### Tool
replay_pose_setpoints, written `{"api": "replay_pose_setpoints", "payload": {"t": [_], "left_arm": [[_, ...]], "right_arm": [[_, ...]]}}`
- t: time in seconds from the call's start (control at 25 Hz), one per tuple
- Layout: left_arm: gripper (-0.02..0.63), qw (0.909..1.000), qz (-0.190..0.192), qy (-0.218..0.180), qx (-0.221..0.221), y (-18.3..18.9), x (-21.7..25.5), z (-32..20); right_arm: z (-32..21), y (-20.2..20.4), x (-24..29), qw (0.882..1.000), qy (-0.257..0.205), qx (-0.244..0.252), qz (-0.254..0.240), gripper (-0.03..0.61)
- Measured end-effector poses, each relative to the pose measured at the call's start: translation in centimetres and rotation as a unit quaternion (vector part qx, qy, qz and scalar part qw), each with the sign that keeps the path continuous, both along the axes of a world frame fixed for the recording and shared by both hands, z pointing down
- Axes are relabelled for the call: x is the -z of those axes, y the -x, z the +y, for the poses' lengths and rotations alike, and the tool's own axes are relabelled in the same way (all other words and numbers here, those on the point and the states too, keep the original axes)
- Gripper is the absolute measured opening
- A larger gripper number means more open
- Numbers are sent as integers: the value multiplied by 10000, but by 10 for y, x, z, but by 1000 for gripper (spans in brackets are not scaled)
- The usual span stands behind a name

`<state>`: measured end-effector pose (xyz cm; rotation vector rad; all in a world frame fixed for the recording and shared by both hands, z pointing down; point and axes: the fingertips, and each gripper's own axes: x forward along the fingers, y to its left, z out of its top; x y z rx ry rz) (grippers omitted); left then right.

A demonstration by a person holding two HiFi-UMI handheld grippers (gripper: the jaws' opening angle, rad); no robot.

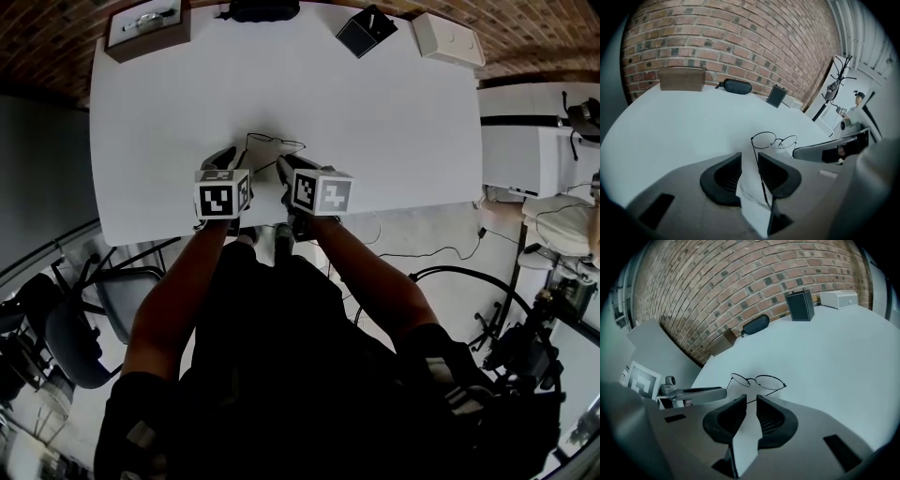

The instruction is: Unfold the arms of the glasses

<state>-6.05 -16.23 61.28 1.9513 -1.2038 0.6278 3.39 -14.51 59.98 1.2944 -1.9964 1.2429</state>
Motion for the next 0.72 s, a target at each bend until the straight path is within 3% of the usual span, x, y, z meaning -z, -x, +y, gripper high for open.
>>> {"api": "replay_pose_setpoints", "payload": {"t": [0.12, 0.44, 0.72], "left_arm": [[115, 10000, 59, 2, 8, 0, -1, 1], [114, 9997, 63, -137, 201, 2, 12, 9], [114, 9999, -10, 17, -110, 0, -1, 21]], "right_arm": [[3, -6, -2, 9999, 39, -14, 107, 66], [5, 14, 1, 9903, 485, -1010, -816, 121], [8, 17, -14, 9887, 722, -1124, -677, 129]]}}
